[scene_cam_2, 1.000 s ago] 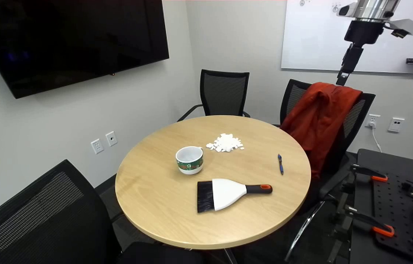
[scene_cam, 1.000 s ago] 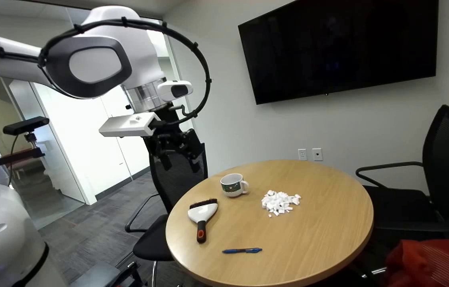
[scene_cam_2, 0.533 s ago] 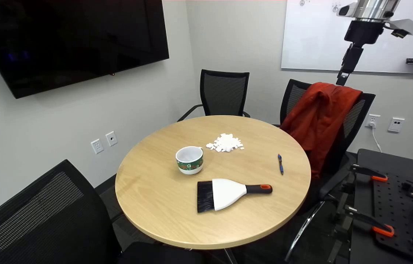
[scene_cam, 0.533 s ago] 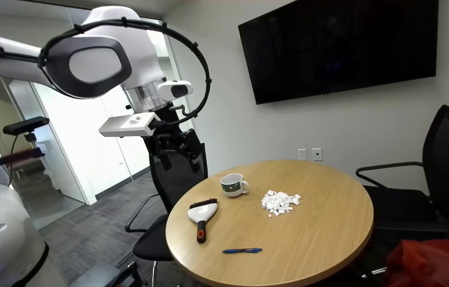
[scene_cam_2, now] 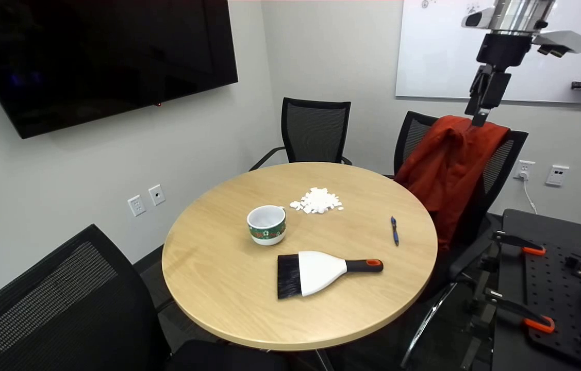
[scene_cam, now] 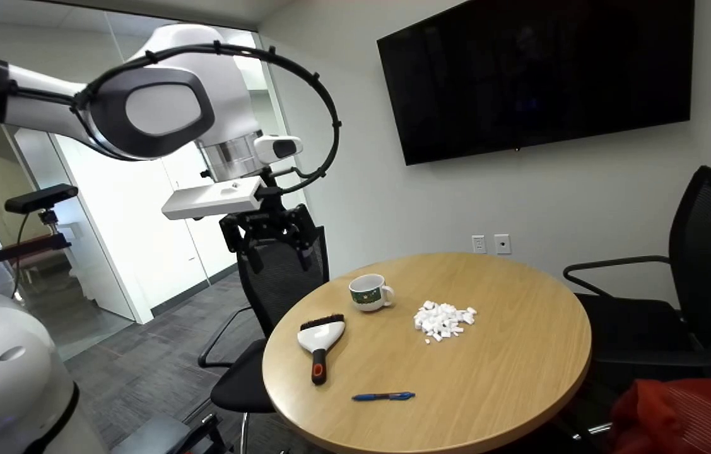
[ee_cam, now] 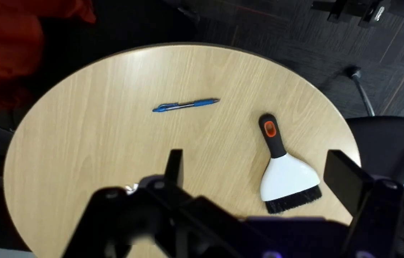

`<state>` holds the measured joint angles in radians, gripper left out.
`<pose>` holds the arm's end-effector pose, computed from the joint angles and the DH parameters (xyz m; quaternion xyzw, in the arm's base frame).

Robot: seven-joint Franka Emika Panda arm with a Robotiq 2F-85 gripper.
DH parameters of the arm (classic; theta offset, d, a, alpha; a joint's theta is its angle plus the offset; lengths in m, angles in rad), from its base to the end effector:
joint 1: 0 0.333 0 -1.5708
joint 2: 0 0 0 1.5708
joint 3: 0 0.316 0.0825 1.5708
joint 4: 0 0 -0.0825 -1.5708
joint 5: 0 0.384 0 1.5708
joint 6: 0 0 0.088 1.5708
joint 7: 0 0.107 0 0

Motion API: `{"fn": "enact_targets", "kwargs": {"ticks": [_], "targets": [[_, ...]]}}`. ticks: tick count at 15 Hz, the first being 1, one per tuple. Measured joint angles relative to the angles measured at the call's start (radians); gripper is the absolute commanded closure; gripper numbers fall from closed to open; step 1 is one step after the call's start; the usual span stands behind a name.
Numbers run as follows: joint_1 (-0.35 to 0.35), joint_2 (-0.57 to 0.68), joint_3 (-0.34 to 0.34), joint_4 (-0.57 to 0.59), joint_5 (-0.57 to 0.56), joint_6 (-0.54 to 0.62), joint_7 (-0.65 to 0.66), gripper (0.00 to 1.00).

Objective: Pick up the broom and sweep the substance on the table

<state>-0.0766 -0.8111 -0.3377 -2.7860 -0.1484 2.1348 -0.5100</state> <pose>0.2953 -0.1281 0.4303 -0.9882 -0.1246 -0.0856 0.0235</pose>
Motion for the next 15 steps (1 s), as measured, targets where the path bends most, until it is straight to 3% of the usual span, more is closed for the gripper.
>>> {"fn": "enact_targets", "kwargs": {"ticks": [5, 12, 15], "targets": [[0.121, 0.108, 0.062, -0.002, -0.012, 0.091, -0.085, 0.0], [0.119, 0.124, 0.068, 0.001, -0.008, 0.101, -0.083, 0.0], [0.138, 0.185, 0.062, -0.005, 0.019, 0.22, -0.095, 0.0]]}}
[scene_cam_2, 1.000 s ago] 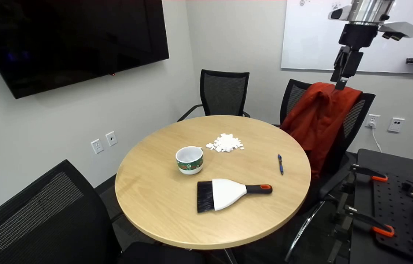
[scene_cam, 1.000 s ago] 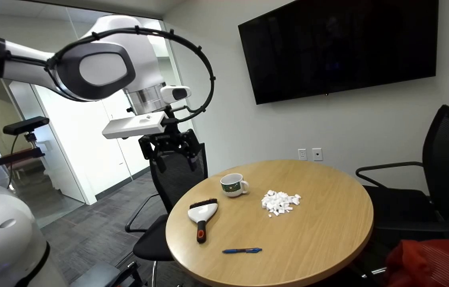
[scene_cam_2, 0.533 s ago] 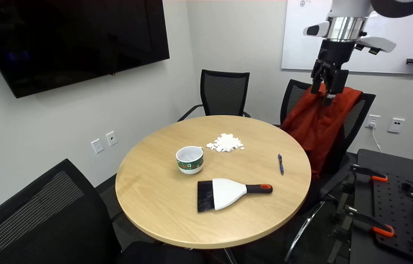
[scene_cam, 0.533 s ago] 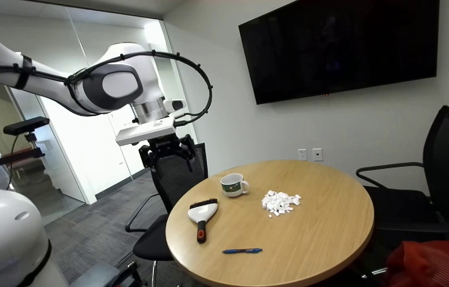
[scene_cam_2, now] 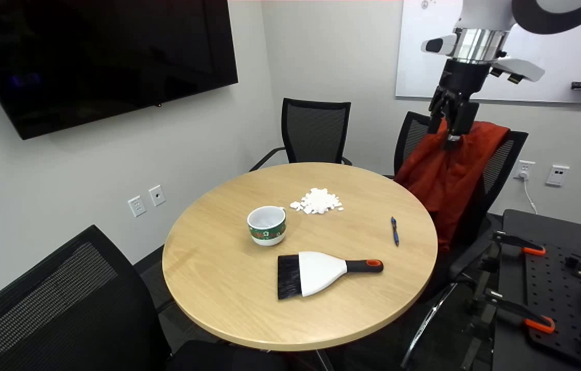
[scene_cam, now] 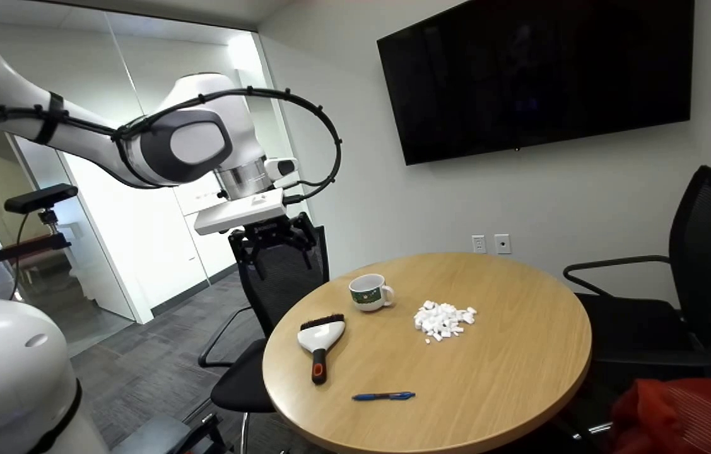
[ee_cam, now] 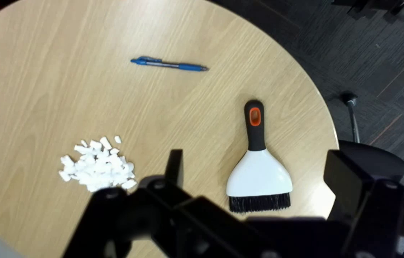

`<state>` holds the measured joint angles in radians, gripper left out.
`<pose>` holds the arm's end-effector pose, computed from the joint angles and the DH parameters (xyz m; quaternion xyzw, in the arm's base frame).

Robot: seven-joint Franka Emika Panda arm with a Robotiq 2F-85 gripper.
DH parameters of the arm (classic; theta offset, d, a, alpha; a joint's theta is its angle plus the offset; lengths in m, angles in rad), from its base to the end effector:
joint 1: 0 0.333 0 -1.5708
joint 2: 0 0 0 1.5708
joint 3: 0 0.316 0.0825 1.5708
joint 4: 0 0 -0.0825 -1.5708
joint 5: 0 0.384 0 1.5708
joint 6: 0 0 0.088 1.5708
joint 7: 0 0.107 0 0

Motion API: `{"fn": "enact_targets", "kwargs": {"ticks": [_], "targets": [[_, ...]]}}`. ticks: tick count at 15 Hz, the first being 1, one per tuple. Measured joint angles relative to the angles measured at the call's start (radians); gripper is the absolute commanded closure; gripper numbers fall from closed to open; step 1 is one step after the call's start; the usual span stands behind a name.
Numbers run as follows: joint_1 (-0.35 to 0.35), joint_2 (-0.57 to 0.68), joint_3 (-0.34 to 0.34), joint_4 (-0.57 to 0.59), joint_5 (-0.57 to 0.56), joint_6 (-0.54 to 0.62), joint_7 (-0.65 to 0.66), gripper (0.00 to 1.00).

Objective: Pick up the broom and sweep the substance on the table

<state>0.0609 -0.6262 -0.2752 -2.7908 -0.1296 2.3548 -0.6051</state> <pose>0.3473 -0.0694 0.3951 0.9633 0.2515 0.0936 0.0055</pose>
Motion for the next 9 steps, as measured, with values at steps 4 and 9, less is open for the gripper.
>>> {"fn": "enact_targets", "kwargs": {"ticks": [4, 9], "targets": [[0.087, 0.196, -0.031, -0.007, 0.104, 0.302, -0.09, 0.0], [0.298, 0.463, -0.075, -0.007, 0.443, 0.477, -0.36, 0.0]]}}
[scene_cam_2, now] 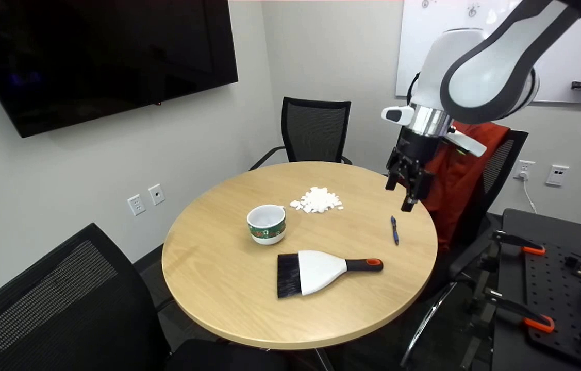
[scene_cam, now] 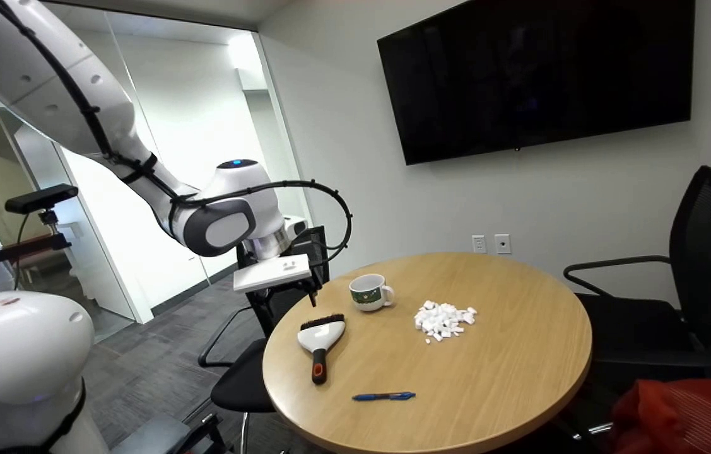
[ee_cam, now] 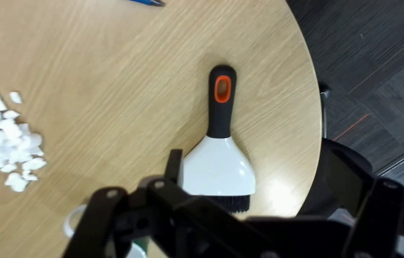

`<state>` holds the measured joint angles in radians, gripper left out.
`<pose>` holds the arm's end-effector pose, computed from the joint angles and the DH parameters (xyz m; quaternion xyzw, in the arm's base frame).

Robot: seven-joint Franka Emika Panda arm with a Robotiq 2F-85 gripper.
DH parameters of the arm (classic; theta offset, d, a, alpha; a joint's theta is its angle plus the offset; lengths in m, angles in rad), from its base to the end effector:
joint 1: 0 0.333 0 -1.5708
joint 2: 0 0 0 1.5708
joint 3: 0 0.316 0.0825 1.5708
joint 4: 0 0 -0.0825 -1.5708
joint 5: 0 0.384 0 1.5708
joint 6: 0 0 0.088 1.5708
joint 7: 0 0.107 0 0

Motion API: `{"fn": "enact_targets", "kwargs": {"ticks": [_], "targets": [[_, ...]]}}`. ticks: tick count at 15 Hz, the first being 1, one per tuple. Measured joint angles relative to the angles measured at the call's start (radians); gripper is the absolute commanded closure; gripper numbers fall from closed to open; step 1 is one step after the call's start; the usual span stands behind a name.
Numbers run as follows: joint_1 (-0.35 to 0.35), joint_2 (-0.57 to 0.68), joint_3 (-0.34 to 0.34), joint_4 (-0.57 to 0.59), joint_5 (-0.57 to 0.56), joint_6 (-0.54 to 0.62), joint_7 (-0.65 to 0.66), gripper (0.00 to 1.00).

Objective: Pick up the broom and sweep the substance on the table

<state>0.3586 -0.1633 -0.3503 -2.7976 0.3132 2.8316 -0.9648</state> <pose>0.3933 -0.0073 0.2691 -0.9350 -0.3319 -0.1193 0.0383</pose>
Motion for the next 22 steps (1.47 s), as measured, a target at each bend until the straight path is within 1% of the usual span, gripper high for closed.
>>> {"fn": "enact_targets", "kwargs": {"ticks": [1, 2, 3, 5, 9, 10, 12, 14, 16, 22], "targets": [[0.04, 0.039, -0.007, 0.002, 0.064, 0.014, -0.045, 0.0], [0.063, 0.073, -0.008, 0.007, 0.097, 0.027, -0.067, 0.0], [0.072, 0.098, -0.008, 0.013, 0.106, 0.033, -0.071, 0.0], [0.073, 0.121, -0.008, 0.022, 0.107, 0.036, -0.071, 0.0], [0.073, 0.123, -0.009, 0.024, 0.11, 0.036, -0.071, 0.0], [0.074, 0.124, -0.009, 0.024, 0.12, 0.036, -0.072, 0.0], [0.079, 0.131, -0.007, 0.025, 0.174, 0.041, -0.105, 0.0], [0.09, 0.139, -0.003, 0.025, 0.267, 0.065, -0.181, 0.0], [0.104, 0.144, 0.001, 0.026, 0.383, 0.089, -0.284, 0.0], [0.128, 0.168, 0.004, 0.063, 0.778, 0.104, -0.659, 0.0]]}}
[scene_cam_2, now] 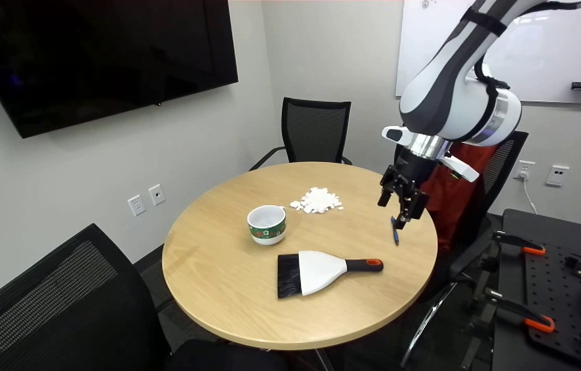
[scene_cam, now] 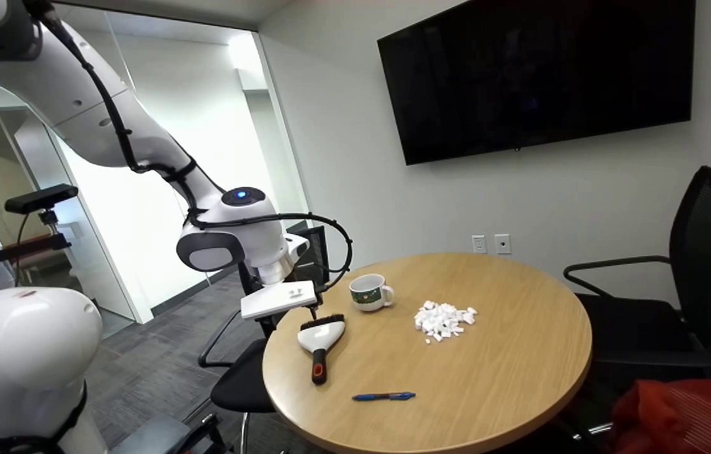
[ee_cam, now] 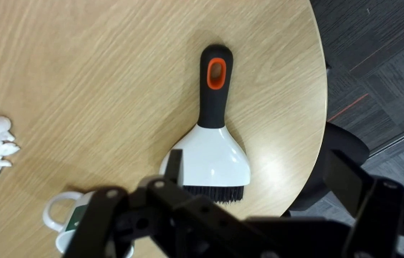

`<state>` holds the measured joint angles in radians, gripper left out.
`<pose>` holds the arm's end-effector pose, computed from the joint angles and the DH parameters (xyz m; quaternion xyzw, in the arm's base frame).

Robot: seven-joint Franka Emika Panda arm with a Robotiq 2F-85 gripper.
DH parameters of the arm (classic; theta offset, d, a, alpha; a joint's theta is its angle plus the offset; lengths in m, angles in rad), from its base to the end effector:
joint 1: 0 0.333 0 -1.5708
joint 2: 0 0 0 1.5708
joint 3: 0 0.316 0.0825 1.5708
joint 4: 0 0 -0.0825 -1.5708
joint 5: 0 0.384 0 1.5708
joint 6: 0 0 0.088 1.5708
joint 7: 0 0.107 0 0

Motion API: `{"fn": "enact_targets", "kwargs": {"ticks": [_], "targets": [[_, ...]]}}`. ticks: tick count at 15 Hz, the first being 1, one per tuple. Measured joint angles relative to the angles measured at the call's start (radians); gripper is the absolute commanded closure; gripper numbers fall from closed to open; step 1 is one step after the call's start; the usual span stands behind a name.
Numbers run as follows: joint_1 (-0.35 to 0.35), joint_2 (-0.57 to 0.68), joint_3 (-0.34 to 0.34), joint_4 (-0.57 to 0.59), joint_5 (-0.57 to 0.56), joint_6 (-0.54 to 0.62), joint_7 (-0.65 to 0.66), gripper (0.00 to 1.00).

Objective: Pick up the broom and sweep the substance on the table

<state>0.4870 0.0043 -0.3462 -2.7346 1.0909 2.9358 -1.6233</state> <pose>0.3899 -0.0025 0.2266 -0.9229 -0.3424 -0.1669 0.0572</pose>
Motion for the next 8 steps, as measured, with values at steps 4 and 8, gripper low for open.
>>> {"fn": "enact_targets", "kwargs": {"ticks": [4, 8], "targets": [[0.001, 0.072, 0.001, 0.055, 0.221, -0.001, -0.207, 0.0], [0.002, 0.077, 0.001, 0.054, 0.217, -0.001, -0.201, 0.0]]}}
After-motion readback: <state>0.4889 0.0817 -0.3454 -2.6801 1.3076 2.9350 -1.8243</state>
